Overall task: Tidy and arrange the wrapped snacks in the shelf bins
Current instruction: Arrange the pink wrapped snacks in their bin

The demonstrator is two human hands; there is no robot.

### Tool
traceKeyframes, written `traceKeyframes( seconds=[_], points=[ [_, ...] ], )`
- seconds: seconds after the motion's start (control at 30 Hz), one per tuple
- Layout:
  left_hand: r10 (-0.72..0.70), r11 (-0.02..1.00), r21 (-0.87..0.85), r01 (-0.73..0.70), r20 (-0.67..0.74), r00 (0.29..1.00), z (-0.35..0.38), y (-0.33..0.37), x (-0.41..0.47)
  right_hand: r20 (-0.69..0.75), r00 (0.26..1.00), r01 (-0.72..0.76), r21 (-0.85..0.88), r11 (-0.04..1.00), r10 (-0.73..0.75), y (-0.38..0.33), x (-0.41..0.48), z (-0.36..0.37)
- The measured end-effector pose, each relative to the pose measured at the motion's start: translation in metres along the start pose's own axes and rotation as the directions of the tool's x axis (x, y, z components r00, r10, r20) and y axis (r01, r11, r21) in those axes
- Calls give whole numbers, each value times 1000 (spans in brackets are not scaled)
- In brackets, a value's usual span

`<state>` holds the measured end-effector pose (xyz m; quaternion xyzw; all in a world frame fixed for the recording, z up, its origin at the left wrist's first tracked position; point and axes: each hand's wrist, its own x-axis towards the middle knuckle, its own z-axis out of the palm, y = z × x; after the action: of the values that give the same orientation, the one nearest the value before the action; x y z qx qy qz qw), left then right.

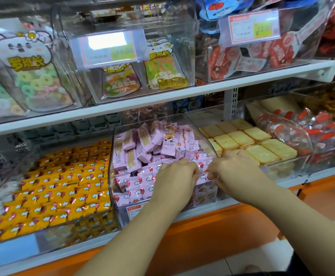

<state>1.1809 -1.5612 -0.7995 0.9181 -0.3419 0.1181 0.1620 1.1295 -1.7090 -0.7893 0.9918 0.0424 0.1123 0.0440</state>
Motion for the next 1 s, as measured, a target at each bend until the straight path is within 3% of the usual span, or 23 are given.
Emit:
traceKeyframes(
  seconds=[0.17,0.3,0.43,0.57,0.67,0.87,0.93,1.0],
  points=[
    [-7,1000,20,7,-4,1000,3,1,7,35,998,-50,59,997,48,3,1,-3],
    [31,994,105,-31,3,1000,7,1,5,-28,997,-67,165,984,73,-5,-7,0],
    [132,975,196,-100,-158,979,9,-12,-14,-186,972,-76,316,946,141,-6,-19,0],
    [163,965,243,-103,-241,957,17,-26,-34,-138,988,-26,264,964,64,-10,-19,5],
    [142,956,281,-87,-180,973,23,-30,-36,-36,996,-76,111,991,80,-15,-14,7],
    [57,941,332,-66,36,998,24,-30,-30,59,992,-115,14,993,114,-22,-8,4],
    [63,948,307,-81,69,996,18,-30,-30,-20,989,-148,69,987,150,-26,-7,3],
    [101,973,199,-118,97,990,10,-31,-31,-194,972,-101,175,979,135,-31,-4,6]
  ],
)
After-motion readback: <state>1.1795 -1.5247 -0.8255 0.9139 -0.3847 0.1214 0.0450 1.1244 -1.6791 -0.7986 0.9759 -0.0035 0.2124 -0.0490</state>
